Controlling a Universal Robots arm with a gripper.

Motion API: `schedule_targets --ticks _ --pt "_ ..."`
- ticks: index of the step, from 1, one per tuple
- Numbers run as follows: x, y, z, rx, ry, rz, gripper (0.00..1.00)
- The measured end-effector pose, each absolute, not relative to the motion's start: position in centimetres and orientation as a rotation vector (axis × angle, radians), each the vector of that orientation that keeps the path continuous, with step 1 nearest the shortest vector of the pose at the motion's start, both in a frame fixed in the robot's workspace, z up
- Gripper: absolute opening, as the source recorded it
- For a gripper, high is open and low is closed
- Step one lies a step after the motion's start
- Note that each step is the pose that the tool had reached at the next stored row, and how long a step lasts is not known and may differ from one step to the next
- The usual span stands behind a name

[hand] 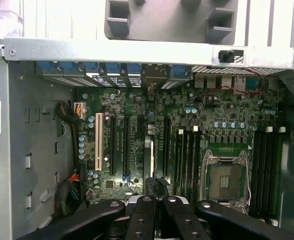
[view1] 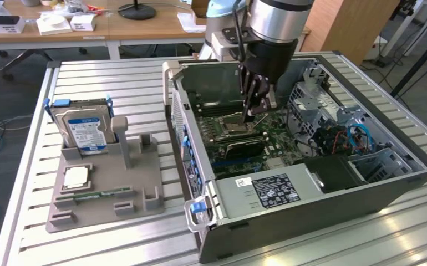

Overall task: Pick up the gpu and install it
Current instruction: 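Press down on the gpu until it lock into place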

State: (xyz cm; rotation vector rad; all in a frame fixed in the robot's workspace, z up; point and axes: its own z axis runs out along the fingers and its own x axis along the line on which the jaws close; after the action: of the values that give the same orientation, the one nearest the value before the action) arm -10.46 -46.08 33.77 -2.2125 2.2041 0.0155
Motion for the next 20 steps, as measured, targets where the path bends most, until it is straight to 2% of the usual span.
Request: schedule_targets --ticks 20 --pt "-10.5 -46.1 30.5 -2.211 2.206 0.015 0.10"
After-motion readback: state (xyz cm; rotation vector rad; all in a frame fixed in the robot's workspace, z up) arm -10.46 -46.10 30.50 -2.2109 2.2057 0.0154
